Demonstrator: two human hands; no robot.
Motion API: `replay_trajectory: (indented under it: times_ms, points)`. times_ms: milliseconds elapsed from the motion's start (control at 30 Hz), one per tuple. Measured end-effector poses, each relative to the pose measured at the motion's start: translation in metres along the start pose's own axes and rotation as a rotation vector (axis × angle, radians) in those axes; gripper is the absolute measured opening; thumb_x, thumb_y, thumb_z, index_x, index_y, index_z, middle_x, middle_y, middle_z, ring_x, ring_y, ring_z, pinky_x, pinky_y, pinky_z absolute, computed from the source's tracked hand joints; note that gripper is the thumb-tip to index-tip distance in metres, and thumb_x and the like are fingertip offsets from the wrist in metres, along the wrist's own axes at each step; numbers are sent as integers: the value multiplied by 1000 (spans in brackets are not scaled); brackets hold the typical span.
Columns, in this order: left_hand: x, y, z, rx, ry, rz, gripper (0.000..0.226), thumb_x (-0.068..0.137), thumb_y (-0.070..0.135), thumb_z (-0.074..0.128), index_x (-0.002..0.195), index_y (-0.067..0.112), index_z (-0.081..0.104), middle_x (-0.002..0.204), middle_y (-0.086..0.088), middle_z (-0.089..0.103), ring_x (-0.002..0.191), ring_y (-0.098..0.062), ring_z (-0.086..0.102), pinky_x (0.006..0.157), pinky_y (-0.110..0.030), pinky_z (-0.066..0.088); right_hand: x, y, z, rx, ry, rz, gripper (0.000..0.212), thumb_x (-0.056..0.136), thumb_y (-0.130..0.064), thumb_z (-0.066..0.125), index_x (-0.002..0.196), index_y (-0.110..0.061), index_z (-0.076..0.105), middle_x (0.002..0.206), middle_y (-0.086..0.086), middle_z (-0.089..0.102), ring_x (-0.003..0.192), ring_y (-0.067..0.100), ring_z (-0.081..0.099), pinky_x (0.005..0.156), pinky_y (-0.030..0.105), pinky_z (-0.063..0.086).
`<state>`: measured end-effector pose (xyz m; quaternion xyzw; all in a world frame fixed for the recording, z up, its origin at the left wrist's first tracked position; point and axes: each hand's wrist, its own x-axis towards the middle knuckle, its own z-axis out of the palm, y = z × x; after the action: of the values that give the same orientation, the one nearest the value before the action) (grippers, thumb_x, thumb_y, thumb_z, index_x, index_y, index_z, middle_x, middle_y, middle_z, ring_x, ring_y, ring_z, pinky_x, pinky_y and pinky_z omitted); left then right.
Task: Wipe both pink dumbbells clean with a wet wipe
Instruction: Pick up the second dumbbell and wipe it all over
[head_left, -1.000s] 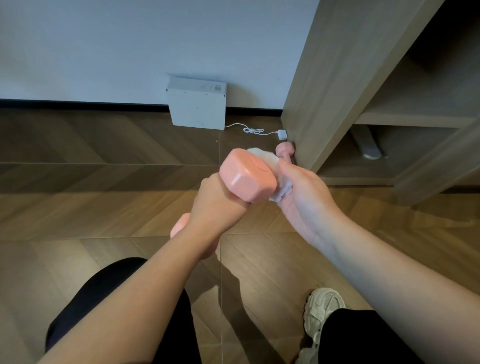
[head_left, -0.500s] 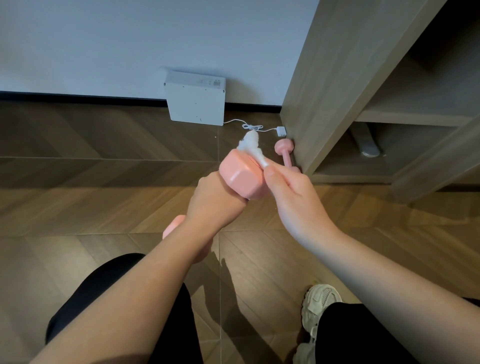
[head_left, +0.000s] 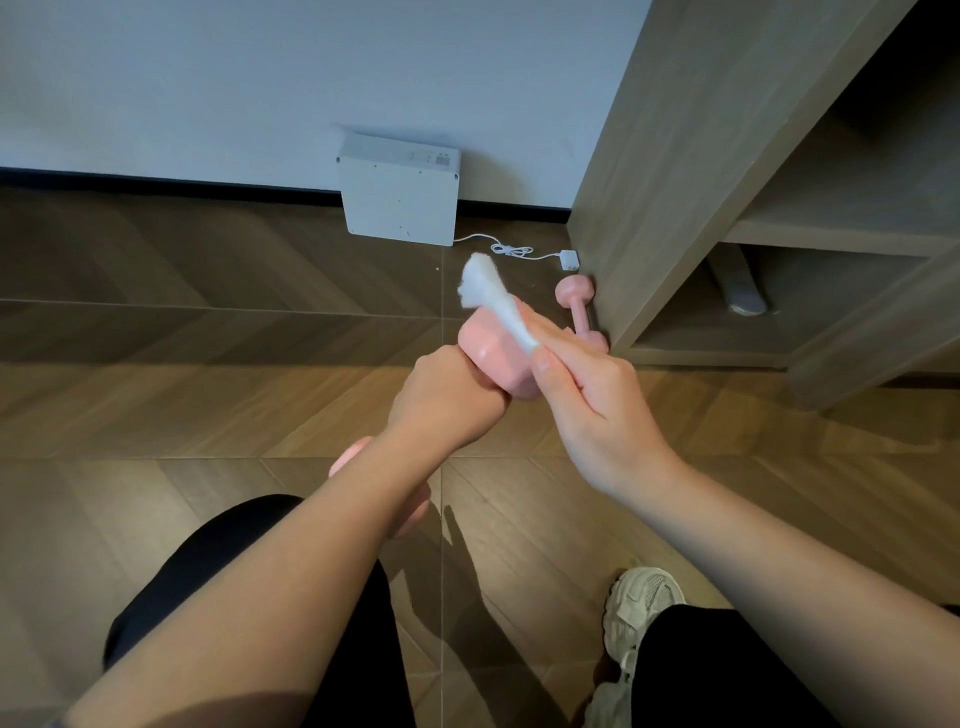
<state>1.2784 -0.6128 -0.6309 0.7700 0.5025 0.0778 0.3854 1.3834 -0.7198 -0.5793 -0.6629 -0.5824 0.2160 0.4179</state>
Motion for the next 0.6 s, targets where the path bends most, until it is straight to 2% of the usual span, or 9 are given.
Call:
replay_trajectory:
  times_ms: [67,100,200,300,367,433,467,533,600]
  points:
    - [-2,0,2,-9,-3,29,10,77,34,57,79,24,59,73,3,64,69,-17,63,60,-29,51,5,3,-1,34,6,73,36,105,-13,38,137,-15,55,114,-20,62,110,-21,45,103,26,36]
    - [-2,1,2,-34,0,34,8,78,33,59,79,24,59,73,3,65,69,-17,63,62,-30,54,6,3,-1,26,0,69,36,105,-13,38,137,-14,55,114,-19,63,111,-19,45,103,24,35]
    - [-2,5,-2,-221,14,-22,7,79,25,62,77,19,62,65,0,62,57,-15,58,55,-27,50,3,5,1,-26,0,-24,39,104,-13,39,142,-15,49,140,-3,57,133,-9,38,114,15,23]
    - [-6,8,-4,-342,-11,-60,6,78,13,59,75,8,63,54,-3,55,38,-13,47,42,-21,41,6,6,1,77,52,95,36,104,-16,39,133,-15,59,123,-14,63,116,-30,36,94,0,32]
    - [-9,11,-3,-337,-27,-36,5,76,8,58,73,8,61,52,-1,54,40,-12,47,42,-20,40,14,7,0,171,69,300,32,103,-21,39,106,-16,71,100,-8,70,104,-16,52,81,9,40]
    - [-11,14,0,-290,-29,-2,7,75,8,57,68,11,59,51,2,53,45,-13,48,46,-22,40,24,10,-3,251,112,522,33,100,-25,43,90,-7,69,98,13,69,93,15,59,78,27,41]
    - [-12,16,2,-277,-29,6,8,75,8,57,67,12,58,51,3,53,47,-14,48,47,-23,39,28,8,-4,315,143,617,32,99,-25,46,85,-7,69,92,15,68,85,21,58,75,30,40]
    - [-11,16,3,-273,-40,11,8,76,9,58,69,12,58,52,3,53,48,-15,49,48,-24,40,30,3,-6,470,197,732,29,97,-22,53,75,-14,69,76,5,66,79,19,56,69,30,41]
    - [-9,14,2,-289,-38,-19,7,77,9,58,70,11,59,52,2,54,48,-16,50,50,-26,42,30,-1,-7,610,223,776,28,96,-16,56,71,-16,66,76,5,61,83,22,56,72,33,44]
